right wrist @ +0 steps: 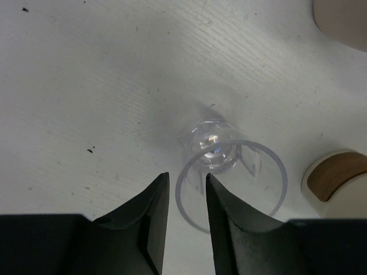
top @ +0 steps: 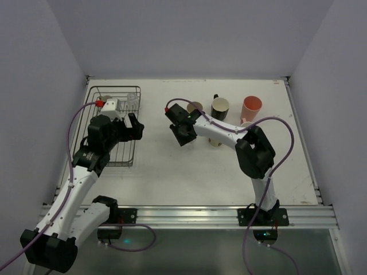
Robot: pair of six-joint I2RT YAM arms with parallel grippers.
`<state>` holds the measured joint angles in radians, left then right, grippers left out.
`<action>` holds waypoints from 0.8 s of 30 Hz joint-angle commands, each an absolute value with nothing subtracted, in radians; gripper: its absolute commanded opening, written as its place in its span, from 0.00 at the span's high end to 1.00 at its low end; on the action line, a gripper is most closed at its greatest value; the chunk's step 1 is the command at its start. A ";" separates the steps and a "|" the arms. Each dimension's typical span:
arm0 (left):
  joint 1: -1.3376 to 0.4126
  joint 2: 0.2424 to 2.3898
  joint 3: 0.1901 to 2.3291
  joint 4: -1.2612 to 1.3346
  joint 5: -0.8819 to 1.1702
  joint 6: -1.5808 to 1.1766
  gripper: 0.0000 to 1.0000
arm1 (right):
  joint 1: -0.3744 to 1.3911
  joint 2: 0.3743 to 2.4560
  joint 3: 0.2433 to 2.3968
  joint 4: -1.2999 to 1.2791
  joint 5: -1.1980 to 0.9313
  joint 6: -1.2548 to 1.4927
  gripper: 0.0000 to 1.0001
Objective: Unload the cups from the dish rack
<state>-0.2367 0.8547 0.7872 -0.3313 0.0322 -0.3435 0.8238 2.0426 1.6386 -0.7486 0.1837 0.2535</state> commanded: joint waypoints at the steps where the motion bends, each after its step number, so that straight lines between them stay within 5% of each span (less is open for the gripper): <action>1: -0.238 0.871 0.844 -0.330 0.005 -0.333 0.00 | 0.833 2.020 1.684 -0.759 0.219 0.232 0.63; 10: -0.238 1.035 0.965 -0.272 -0.077 -0.428 0.06 | 0.836 1.797 1.573 -0.655 0.158 0.258 0.43; 24: -0.157 1.594 1.393 -0.250 -0.284 -0.433 0.37 | 0.836 1.289 1.039 -0.269 0.104 0.331 0.48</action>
